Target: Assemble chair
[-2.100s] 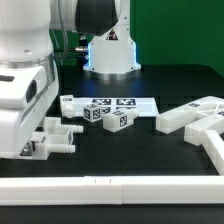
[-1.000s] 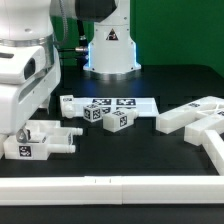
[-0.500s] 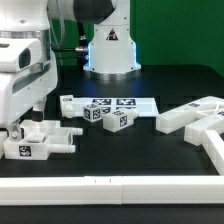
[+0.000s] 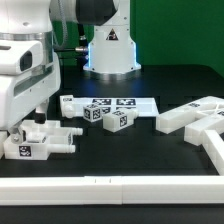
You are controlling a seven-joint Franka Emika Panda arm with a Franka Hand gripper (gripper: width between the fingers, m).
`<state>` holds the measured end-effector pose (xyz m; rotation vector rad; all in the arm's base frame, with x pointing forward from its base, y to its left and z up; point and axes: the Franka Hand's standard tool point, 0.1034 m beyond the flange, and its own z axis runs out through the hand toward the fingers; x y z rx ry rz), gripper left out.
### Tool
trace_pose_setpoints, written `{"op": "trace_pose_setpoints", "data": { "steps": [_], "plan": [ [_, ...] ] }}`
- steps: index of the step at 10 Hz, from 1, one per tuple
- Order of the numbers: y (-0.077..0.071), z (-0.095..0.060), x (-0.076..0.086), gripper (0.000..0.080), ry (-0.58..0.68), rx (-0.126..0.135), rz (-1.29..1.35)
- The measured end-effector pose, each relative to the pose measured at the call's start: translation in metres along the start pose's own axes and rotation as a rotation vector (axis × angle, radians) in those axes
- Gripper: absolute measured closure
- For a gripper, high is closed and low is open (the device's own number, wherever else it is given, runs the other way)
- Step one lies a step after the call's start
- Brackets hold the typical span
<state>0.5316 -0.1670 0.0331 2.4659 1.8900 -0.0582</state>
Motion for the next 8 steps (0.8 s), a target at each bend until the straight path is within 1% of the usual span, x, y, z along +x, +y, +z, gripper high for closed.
{"op": "trace_pose_setpoints", "data": {
  "steps": [4, 6, 7, 8],
  "plan": [
    [-0.0040, 0.0094, 0.0055, 0.0150, 0.003, 0.011, 0.004],
    [-0.0049, 0.0108, 0.0088, 0.0150, 0.004, 0.014, 0.000],
    [-0.0049, 0.0108, 0.0083, 0.0278, 0.004, 0.014, 0.001],
    [-0.0049, 0.0108, 0.0082, 0.0278, 0.004, 0.014, 0.001]
  ]
}}
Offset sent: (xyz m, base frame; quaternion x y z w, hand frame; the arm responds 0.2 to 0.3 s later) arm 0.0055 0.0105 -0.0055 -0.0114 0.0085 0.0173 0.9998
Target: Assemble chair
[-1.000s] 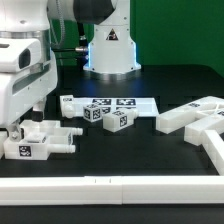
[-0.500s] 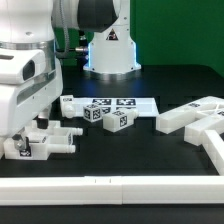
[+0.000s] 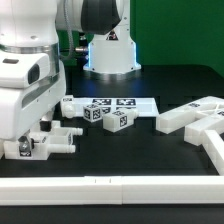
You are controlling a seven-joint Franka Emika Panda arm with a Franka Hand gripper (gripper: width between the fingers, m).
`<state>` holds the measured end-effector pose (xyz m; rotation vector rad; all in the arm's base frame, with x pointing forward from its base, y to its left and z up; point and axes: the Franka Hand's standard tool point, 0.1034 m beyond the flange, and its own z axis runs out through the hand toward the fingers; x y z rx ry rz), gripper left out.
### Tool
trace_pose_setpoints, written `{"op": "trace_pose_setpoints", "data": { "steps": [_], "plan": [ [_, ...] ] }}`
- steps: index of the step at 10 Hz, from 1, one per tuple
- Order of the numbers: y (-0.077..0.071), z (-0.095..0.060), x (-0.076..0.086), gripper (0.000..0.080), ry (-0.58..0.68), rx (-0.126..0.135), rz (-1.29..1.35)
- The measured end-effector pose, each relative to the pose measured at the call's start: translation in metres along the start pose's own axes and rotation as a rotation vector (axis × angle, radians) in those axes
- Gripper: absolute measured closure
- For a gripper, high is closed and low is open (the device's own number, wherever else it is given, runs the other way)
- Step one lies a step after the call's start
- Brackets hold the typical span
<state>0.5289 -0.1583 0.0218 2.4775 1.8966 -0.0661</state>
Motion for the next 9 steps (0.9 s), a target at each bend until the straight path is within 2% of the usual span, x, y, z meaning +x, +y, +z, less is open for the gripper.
{"op": "trace_pose_setpoints", "data": {
  "steps": [1, 2, 8, 9],
  "plan": [
    [0.0002, -0.0002, -0.0001, 0.0431, 0.000, 0.000, 0.000],
    [0.0002, -0.0003, -0.0001, 0.0485, 0.000, -0.001, 0.000],
    [0.0002, -0.0005, -0.0002, 0.0485, 0.000, -0.001, 0.000],
    [0.0022, -0.0047, -0.0016, 0.0484, -0.001, -0.006, 0.000]
  ]
}}
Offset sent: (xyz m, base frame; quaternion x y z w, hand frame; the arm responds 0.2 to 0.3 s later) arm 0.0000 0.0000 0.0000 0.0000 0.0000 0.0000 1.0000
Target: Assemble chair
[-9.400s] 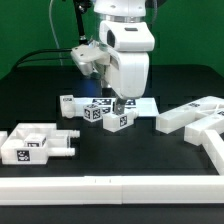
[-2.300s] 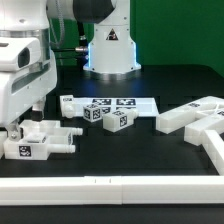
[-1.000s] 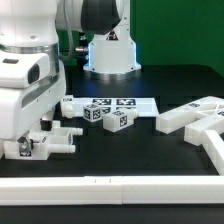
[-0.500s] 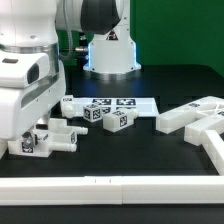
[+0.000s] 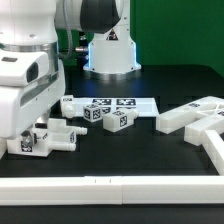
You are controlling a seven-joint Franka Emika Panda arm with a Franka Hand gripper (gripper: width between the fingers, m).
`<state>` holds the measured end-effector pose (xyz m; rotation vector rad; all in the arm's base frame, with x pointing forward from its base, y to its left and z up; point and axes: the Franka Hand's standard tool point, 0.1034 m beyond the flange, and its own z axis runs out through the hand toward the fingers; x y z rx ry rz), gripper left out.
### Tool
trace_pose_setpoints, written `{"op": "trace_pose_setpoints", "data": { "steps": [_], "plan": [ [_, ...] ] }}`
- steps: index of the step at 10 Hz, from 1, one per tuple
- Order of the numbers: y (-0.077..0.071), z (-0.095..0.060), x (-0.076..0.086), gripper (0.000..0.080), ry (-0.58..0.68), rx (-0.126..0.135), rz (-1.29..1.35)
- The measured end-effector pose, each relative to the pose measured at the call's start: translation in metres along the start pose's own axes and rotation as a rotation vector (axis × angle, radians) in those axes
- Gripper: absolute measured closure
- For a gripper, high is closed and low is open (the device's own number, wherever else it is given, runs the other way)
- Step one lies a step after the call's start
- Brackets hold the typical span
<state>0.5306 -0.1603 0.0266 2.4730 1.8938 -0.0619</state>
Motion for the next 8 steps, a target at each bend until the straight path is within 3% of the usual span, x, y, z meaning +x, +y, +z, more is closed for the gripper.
{"op": "trace_pose_setpoints", "data": {
  "steps": [3, 7, 8],
  "plan": [
    [0.0069, -0.0126, -0.0032, 0.0482, -0.002, -0.021, -0.002],
    [0.0055, -0.0101, -0.0032, 0.0482, -0.002, -0.017, -0.002],
    [0.0055, -0.0100, -0.0032, 0.0424, -0.002, -0.017, -0.002]
  ]
}}
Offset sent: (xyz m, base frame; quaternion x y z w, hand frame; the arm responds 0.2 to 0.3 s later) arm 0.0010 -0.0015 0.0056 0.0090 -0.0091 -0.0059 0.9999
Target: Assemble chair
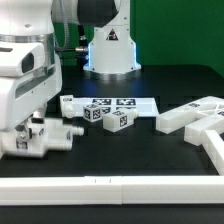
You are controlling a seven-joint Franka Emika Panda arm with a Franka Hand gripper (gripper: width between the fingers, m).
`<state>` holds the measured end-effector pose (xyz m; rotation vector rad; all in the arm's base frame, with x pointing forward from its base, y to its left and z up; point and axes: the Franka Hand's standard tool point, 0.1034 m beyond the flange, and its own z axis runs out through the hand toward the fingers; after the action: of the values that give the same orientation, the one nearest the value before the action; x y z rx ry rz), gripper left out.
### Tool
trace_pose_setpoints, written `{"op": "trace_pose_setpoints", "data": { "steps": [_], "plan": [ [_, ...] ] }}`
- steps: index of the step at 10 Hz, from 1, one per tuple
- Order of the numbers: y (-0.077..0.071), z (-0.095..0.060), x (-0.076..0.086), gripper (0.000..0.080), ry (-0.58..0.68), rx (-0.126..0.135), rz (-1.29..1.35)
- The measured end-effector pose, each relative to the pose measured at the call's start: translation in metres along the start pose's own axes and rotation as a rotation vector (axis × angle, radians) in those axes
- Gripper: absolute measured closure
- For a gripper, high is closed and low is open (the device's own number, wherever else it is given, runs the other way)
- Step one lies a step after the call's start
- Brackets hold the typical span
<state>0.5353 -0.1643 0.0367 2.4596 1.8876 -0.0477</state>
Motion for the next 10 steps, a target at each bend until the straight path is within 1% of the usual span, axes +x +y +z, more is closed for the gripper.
{"op": "trace_pose_setpoints", "data": {
  "steps": [1, 2, 3, 10],
  "plan": [
    [0.000, 0.000, 0.000, 0.0223, 0.000, -0.001, 0.000],
    [0.002, -0.001, -0.002, 0.0223, 0.000, -0.010, 0.004],
    [0.001, 0.000, -0.005, 0.0164, 0.000, -0.007, 0.010],
    [-0.016, 0.010, 0.000, 0.0150, 0.002, 0.022, 0.009]
  ]
}}
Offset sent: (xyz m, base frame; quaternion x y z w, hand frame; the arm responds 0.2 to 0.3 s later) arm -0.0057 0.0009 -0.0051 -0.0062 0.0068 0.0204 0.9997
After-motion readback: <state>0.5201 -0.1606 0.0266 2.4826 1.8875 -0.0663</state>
